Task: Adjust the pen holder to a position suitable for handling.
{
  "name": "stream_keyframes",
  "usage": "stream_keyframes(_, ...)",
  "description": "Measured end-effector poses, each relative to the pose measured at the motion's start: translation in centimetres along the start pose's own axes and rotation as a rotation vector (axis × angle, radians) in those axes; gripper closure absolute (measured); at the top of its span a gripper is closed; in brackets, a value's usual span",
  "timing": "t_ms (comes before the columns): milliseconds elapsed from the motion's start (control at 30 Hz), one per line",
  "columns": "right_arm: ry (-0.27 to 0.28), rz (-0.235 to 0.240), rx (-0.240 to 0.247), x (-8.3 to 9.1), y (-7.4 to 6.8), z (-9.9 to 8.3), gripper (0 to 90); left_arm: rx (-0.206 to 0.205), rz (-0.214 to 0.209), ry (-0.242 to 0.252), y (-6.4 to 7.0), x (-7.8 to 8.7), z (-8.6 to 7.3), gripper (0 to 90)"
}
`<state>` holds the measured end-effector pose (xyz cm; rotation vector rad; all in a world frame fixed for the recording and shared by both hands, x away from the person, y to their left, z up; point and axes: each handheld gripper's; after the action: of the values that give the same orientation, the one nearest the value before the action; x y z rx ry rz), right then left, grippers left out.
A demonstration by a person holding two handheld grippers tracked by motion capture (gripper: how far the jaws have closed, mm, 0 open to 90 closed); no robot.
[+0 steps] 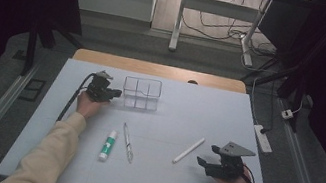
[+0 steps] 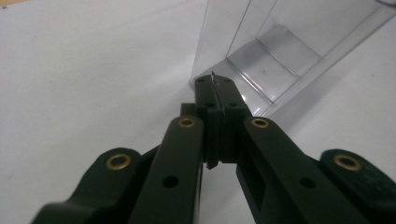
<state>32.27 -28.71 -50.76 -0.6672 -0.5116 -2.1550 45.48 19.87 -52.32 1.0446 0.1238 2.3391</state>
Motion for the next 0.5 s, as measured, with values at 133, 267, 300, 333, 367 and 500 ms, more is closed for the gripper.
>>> stream_keyframes(133,-0.003,-0.002,0.001,0.02,-0.01,-0.02,25.0,-0.008,-0.005,-0.006,0.35,-0.37,0.19,89.1)
stream_keyframes(267,-0.006,-0.005,0.004,0.07,0.05,-0.07,25.0,-0.026,0.018,-0.013,0.63,-0.67,0.36,89.2)
stream_keyframes(300,-0.006,-0.005,0.004,0.07,0.05,-0.07,25.0,-0.023,0.017,-0.013,0.58,-0.72,0.4,89.2)
stream_keyframes(333,-0.007,-0.005,0.004,0.07,0.05,-0.09,25.0,-0.01,0.008,-0.011,0.41,-0.77,0.45,89.1)
stream_keyframes(367,-0.007,-0.005,0.004,0.08,0.05,-0.09,25.0,-0.01,0.008,-0.011,0.41,-0.77,0.45,89.1)
stream_keyframes(500,-0.006,-0.006,0.004,0.05,0.03,-0.11,25.0,-0.006,0.013,-0.008,0.39,-0.85,0.55,89.2)
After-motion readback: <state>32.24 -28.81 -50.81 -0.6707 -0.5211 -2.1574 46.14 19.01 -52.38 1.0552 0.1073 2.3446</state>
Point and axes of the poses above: each handheld gripper's, and its own axes: x roughly backward along the jaws, z roughly out of its top, y roughly to its right, and after that the axes turned 8 degrees about x, right-handed
